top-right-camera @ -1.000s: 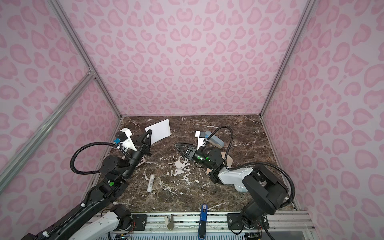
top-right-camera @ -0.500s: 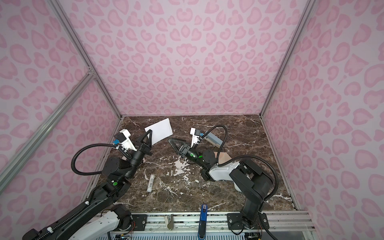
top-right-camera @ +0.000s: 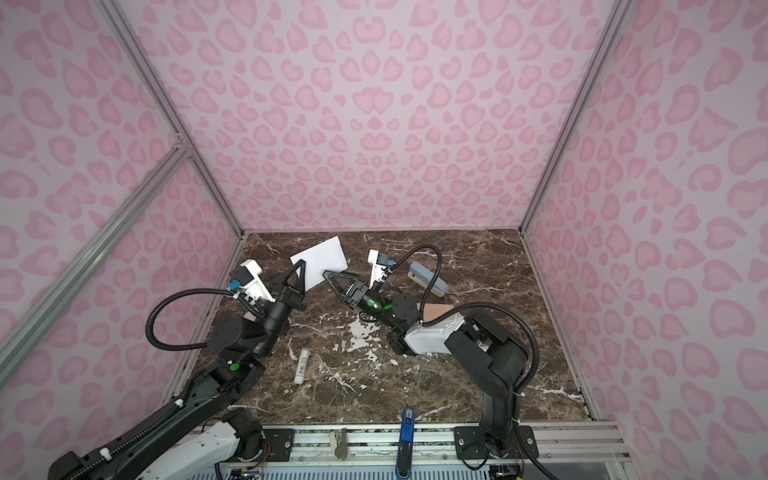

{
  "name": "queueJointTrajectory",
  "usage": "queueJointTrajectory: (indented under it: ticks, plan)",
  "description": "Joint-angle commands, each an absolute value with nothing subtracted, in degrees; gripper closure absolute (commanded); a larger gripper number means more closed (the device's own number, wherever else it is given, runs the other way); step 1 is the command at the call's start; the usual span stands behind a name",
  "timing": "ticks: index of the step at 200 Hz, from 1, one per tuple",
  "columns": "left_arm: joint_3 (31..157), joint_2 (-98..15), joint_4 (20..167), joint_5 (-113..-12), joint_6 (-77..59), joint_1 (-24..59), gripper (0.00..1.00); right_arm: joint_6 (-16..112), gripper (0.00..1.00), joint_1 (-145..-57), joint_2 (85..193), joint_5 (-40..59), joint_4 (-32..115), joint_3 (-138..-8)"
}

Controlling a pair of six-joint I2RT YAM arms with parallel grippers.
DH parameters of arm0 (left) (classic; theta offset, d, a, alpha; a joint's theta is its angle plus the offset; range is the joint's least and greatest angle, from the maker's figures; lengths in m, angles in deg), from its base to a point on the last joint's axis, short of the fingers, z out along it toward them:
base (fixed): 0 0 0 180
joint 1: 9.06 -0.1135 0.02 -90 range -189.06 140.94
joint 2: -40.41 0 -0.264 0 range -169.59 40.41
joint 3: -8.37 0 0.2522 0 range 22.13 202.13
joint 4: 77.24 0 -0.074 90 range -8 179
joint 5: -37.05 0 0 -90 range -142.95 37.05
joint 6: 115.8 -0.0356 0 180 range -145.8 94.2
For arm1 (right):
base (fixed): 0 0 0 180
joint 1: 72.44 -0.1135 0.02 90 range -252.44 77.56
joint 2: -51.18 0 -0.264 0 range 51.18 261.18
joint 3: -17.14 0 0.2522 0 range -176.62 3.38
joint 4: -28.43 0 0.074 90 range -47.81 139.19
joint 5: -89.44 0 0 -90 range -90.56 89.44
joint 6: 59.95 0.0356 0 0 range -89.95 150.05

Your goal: Place the letter into the envelope and seal it

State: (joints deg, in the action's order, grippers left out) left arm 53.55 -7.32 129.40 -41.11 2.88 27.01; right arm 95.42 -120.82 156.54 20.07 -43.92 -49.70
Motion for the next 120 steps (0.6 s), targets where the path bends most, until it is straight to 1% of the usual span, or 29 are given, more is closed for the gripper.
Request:
queueJointTrajectory:
  ticks: [1,15,58,68,83,90,96,101,113,120]
  plan:
    - [53.5,-7.3,132.4,-41.1,4.2,27.1,0.96,95.8,0.38,-120.8,157.3,20.2,-47.1,-50.6]
    - [53.4,-7.3,132.3,-41.1,4.3,27.2,0.96,96.2,0.44,-120.9,157.5,20.2,-47.1,-51.3]
    - [52.9,-6.5,131.1,-40.3,4.5,27.3,0.96,96.5,0.69,-120.8,156.9,20.2,-47.1,-51.3]
    - [52.7,-6.1,130.8,-39.9,4.4,27.3,0.95,96.2,0.72,-120.8,156.5,20.2,-47.1,-50.9]
    - [52.7,-5.8,130.4,-39.3,4.3,27.3,0.95,95.8,0.75,-120.7,156.0,20.1,-47.1,-50.3]
    - [52.6,-5.7,130.2,-39.1,4.2,27.3,0.95,95.9,0.75,-120.7,155.9,20.1,-47.2,-50.0]
    - [52.6,-5.6,130.2,-39.0,4.2,27.3,0.95,96.0,0.71,-120.7,155.9,20.0,-47.1,-49.9]
    - [52.5,-5.6,130.3,-38.9,4.2,27.3,0.95,96.2,0.65,-120.6,155.9,20.0,-47.2,-49.7]
    - [52.5,-5.6,130.7,-38.9,4.3,27.3,0.96,96.5,0.46,-120.6,156.0,19.7,-47.1,-49.4]
    - [52.6,-5.8,131.0,-38.8,4.5,27.3,0.96,96.6,0.39,-120.6,156.2,19.4,-47.1,-48.9]
